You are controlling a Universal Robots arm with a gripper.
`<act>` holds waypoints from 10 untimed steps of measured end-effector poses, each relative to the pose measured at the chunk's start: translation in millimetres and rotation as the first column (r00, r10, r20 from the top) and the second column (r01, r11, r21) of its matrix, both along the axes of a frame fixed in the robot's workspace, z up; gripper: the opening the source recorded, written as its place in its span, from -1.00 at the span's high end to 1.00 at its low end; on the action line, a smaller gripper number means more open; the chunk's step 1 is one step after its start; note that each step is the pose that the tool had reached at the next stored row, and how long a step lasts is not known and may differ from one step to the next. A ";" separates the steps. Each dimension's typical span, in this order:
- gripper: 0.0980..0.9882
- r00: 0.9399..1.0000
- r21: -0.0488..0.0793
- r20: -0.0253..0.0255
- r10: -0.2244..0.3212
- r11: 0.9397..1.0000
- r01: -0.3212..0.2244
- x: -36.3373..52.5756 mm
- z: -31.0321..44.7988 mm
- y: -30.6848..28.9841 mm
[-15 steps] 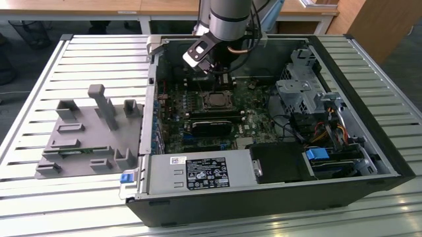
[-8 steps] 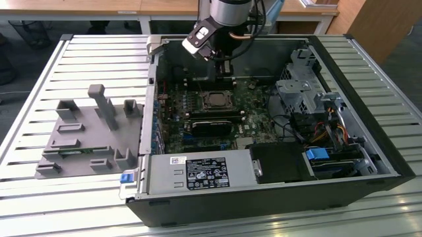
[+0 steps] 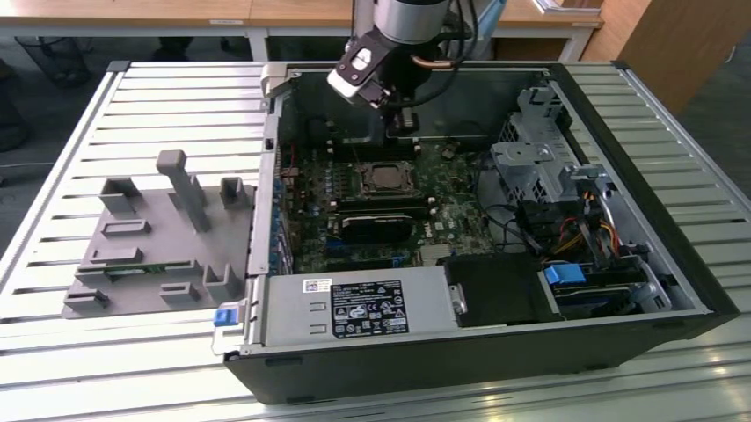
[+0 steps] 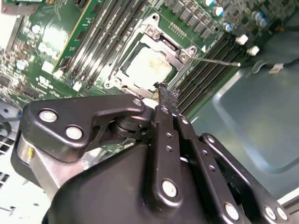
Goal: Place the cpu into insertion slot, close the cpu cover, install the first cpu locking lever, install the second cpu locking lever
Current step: 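Install the first cpu locking lever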
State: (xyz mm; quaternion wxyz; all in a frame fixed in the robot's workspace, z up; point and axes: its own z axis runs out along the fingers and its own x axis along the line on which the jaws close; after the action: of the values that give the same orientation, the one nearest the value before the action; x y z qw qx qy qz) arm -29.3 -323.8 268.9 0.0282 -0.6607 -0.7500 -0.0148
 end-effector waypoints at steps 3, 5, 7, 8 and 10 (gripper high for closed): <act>0.98 0.999 0.000 0.000 0.054 0.999 -0.054 0.0 0.0 0.0; 0.98 0.996 0.000 0.000 0.090 0.996 -0.090 0.0 -0.1 0.0; 0.98 0.993 0.000 0.000 0.116 0.993 -0.116 0.0 -0.1 0.0; 0.98 0.992 0.000 0.000 0.126 0.992 -0.126 0.0 0.0 0.0; 0.98 0.990 0.000 0.000 0.142 0.990 -0.142 0.1 0.0 0.0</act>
State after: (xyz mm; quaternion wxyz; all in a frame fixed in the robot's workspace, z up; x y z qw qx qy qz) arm -29.2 -323.8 268.8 0.0292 -0.6056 -0.7951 -0.0128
